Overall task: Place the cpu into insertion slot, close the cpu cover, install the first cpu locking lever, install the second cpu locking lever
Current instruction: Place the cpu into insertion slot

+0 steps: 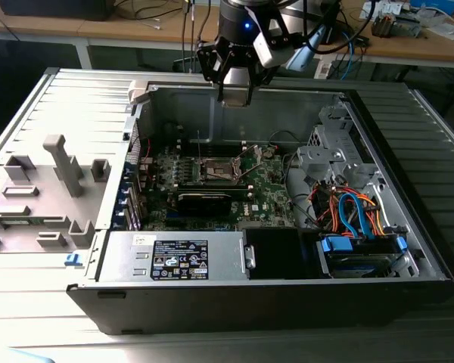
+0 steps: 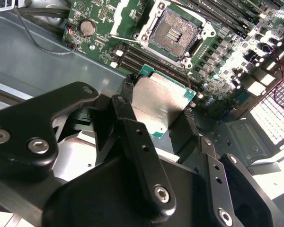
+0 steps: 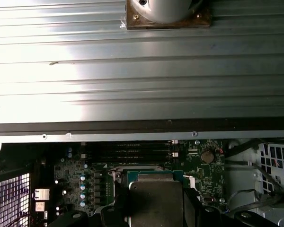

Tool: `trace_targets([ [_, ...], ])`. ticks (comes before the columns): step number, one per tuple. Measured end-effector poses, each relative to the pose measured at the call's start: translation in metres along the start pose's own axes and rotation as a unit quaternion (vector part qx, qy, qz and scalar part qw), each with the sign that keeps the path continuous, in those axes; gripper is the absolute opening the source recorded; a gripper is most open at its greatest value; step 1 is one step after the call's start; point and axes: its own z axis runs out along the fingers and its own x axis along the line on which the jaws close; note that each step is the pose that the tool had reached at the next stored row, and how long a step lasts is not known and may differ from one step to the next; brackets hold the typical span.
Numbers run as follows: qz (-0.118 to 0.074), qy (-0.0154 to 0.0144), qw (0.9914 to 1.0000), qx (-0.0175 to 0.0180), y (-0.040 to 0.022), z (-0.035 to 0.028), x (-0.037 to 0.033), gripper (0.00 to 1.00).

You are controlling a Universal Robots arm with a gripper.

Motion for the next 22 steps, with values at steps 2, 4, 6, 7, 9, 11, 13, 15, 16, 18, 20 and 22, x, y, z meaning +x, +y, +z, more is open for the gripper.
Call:
trace_targets([
  [2,0.0,0.0,1.0,0.0002,-0.0007,0.0001,0.0,0.55],
  [4,0.0,0.0,1.0,0.0001,-0.0017,0.0003,0.0,0.55],
  [6,0.0,0.0,1.0,0.0002,-0.0021,0.0003,0.0,0.55],
  [7,0.0,0.0,1.0,0.0002,-0.0023,0.0005,0.0,0.55],
  [9,0.0,0.0,1.0,0.0009,-0.0029,0.0039,-0.0001,0.55],
  [11,0.0,-0.0001,0.99999,0.0036,-0.0036,0.0075,-0.0001,0.55],
  [13,0.0,-0.0001,0.99999,0.0037,-0.0038,0.0077,-0.0001,0.55],
  [15,0.0,-0.0001,0.99999,0.0037,-0.004,0.0079,-0.0001,0.55],
  [16,0.0,-0.0001,0.99999,0.0037,-0.0041,0.008,-0.0001,0.55],
  [18,0.0,-0.0001,0.99999,0.0036,-0.0044,0.0082,-0.0002,0.55],
  [20,0.0,-0.0001,0.99999,0.0035,-0.0047,0.0084,-0.0002,0.55],
  [22,0.0,0.0,0.99999,0.0038,-0.0051,0.0086,-0.0002,0.55],
])
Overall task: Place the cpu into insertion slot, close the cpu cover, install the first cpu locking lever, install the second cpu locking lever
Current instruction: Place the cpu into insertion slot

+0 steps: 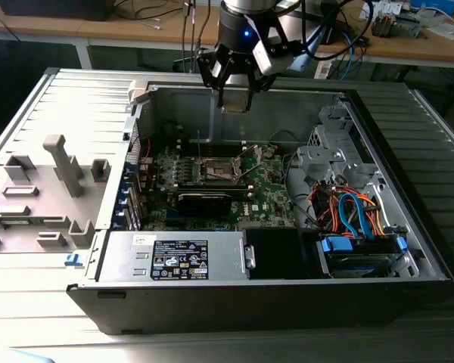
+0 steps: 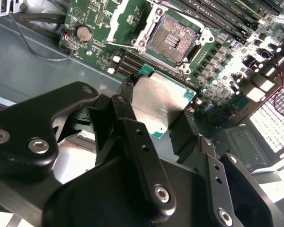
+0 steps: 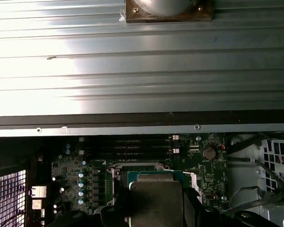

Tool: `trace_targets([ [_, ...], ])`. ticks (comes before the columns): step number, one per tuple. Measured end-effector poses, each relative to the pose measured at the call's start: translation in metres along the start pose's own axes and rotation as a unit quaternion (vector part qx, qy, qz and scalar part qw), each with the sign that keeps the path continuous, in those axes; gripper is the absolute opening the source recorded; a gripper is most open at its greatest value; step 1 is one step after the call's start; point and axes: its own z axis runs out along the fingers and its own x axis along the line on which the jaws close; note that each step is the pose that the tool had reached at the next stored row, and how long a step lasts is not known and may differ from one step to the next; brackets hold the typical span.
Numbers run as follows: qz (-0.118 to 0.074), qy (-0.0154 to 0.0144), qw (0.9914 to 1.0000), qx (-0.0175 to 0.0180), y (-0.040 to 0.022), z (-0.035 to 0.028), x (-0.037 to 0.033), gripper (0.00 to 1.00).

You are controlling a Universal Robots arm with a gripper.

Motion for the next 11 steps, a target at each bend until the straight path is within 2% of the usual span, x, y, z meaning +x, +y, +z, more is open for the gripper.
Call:
trace_targets([
  [5,0.0,0.0,1.0,0.0,-0.0002,0.0017,0.0,0.55],
  [8,0.0,-0.0001,1.0,0.0,-0.0036,0.0059,0.0004,0.55],
  [11,0.0,-0.0001,1.0,0.0017,-0.0075,0.0066,0.0013,0.55],
])
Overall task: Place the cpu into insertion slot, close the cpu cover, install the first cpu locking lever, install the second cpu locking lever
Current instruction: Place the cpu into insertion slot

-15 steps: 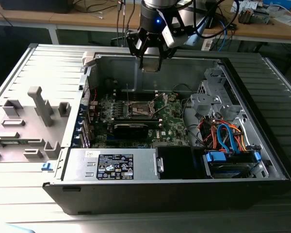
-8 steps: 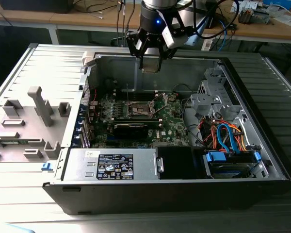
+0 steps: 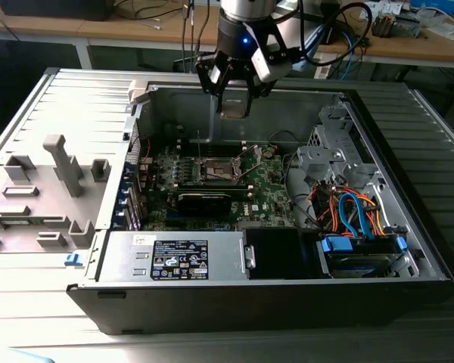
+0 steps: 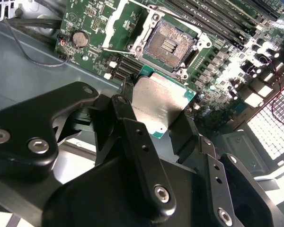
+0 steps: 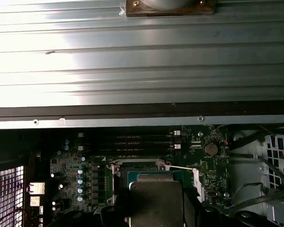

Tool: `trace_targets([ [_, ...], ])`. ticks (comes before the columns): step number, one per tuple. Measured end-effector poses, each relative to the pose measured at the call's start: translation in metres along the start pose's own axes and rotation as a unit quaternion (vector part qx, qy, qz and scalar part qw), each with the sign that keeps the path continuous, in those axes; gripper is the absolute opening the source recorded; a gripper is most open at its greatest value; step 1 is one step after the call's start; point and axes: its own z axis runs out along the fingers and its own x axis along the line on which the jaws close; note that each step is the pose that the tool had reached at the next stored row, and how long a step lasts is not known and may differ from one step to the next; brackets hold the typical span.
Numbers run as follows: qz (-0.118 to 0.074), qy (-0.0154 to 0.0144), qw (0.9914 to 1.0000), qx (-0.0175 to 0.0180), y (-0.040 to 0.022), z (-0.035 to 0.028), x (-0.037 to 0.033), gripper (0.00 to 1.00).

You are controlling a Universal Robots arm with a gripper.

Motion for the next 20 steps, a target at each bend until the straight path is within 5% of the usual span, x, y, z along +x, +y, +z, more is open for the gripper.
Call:
trace_targets([
  [20,0.0,0.0,1.0,0.0003,-0.0117,0.0088,0.0011,0.55],
])
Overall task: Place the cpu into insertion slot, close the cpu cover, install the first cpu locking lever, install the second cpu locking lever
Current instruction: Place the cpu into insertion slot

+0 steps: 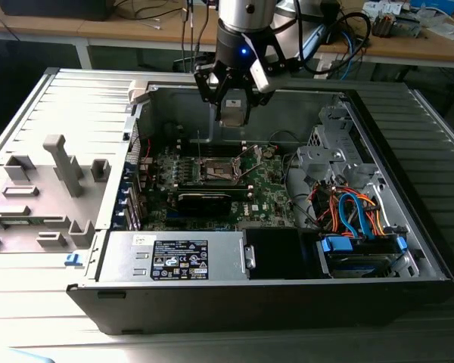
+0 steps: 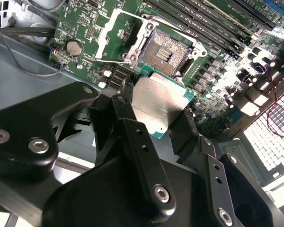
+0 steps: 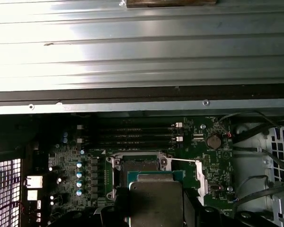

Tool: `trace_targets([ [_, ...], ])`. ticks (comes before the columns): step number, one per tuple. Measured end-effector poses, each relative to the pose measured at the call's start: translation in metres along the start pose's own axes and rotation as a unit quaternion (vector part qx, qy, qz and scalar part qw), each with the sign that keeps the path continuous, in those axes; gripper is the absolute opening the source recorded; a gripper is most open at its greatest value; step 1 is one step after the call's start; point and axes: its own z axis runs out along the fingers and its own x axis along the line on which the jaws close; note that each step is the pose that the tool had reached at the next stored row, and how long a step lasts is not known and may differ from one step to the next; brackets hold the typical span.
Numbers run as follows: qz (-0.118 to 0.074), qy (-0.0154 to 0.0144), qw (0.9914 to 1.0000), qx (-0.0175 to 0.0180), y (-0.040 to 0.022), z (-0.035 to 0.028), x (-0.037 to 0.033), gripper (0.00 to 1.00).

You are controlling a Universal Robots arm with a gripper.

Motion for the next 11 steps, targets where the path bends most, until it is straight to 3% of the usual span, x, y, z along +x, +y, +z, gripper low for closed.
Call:
trace_targets([
  [11,0.0,0.0,1.0,0.0,-0.0027,0.0025,-0.0001,0.55],
])
